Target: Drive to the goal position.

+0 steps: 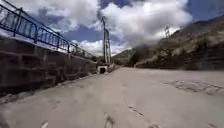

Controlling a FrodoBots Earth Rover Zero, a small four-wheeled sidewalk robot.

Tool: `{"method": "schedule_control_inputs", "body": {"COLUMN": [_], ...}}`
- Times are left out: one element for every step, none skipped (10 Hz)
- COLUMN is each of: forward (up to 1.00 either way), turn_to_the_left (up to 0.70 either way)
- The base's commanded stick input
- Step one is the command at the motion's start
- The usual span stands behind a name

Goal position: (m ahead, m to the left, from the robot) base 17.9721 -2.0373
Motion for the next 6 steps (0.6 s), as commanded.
{"method": "schedule_control_inputs", "body": {"forward": [0.7, 0.7, 0.7, 0.7, 0.7, 0.7], "turn_to_the_left": [0.0, 0.0, 0.0, 0.0, 0.0, 0.0]}}
